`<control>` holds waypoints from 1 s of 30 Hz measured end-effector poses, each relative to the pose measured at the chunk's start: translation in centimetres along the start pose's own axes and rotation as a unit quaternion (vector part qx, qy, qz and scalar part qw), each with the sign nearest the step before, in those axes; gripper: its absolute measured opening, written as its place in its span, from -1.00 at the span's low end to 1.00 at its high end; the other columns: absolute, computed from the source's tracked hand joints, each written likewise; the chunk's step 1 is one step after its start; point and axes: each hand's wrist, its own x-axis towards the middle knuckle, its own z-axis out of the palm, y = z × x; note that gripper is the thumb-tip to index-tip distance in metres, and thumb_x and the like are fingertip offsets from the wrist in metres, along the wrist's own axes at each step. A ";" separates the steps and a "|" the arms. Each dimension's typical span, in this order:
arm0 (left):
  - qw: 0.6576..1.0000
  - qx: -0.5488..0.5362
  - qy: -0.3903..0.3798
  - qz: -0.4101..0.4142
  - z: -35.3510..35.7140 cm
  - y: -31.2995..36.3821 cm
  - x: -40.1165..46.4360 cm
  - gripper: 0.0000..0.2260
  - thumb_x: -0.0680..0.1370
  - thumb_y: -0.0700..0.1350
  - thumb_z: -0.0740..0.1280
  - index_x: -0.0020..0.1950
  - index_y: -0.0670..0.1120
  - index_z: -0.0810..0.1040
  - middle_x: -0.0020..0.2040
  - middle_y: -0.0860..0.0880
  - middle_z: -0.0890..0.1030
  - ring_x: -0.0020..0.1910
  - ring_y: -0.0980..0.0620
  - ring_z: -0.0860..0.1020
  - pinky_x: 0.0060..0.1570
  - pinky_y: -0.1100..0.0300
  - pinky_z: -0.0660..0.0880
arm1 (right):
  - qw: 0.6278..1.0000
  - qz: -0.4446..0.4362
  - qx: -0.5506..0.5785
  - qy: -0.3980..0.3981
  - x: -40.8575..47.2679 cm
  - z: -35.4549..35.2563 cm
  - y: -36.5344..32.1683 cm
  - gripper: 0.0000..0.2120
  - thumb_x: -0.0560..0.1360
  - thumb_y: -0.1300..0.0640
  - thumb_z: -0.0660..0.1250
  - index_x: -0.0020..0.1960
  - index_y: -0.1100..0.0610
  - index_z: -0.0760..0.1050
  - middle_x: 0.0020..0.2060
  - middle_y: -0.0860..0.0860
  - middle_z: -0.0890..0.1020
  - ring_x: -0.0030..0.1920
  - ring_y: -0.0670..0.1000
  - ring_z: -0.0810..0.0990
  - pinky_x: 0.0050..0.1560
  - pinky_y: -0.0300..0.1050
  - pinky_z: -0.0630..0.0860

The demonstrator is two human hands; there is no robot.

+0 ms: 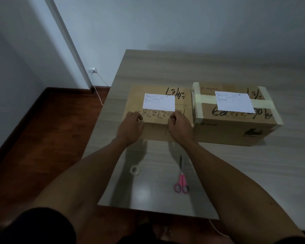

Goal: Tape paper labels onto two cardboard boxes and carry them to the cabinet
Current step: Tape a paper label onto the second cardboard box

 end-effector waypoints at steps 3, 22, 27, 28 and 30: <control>1.000 0.010 -0.020 -0.014 0.7 -0.5 -2.7 -0.78 0.61 -0.09 0.36 0.23 -0.11 0.53 0.18 -0.10 0.52 0.07 -0.12 0.55 0.06 0.01 0.51 | 1.000 -0.008 0.004 -0.014 -2.3 0.1 0.8 -0.88 0.62 0.17 0.27 -0.06 0.20 0.48 -0.20 0.10 0.55 -0.18 0.13 0.51 -0.18 0.05 0.47; 0.948 0.120 -0.245 -0.163 6.8 -6.9 -12.2 -0.20 0.35 0.19 0.58 0.48 -0.04 0.35 0.37 -0.11 0.36 0.30 -0.22 0.45 0.19 -0.13 0.52 | 0.942 0.246 -0.162 -0.160 -13.0 4.5 9.3 -0.67 0.58 0.04 0.30 0.24 0.22 0.42 0.15 0.20 0.47 0.15 0.25 0.53 0.01 0.07 0.52; 0.954 0.112 -0.229 -0.158 7.7 -7.3 -12.7 -0.41 0.46 0.02 0.53 0.42 -0.09 0.42 0.33 -0.12 0.39 0.29 -0.20 0.42 0.16 -0.10 0.51 | 0.933 0.286 -0.157 -0.148 -13.9 5.4 9.5 -0.71 0.58 0.15 0.27 0.27 0.23 0.38 0.16 0.22 0.51 0.14 0.27 0.56 0.06 0.09 0.53; 0.955 0.105 -0.228 -0.156 7.8 -7.3 -12.7 -0.45 0.49 -0.02 0.51 0.42 -0.10 0.43 0.33 -0.14 0.40 0.29 -0.20 0.43 0.17 -0.09 0.50 | 0.933 0.293 -0.152 -0.144 -14.0 5.5 9.5 -0.73 0.58 0.16 0.27 0.24 0.23 0.39 0.14 0.23 0.53 0.12 0.26 0.57 0.05 0.07 0.53; 0.958 0.097 -0.227 -0.149 7.9 -7.3 -12.6 -0.50 0.51 -0.05 0.50 0.41 -0.11 0.46 0.33 -0.15 0.41 0.29 -0.20 0.44 0.18 -0.07 0.50 | 0.934 0.299 -0.135 -0.140 -13.9 5.6 9.4 -0.76 0.56 0.16 0.30 0.17 0.25 0.43 0.10 0.23 0.55 0.07 0.25 0.59 0.01 0.03 0.55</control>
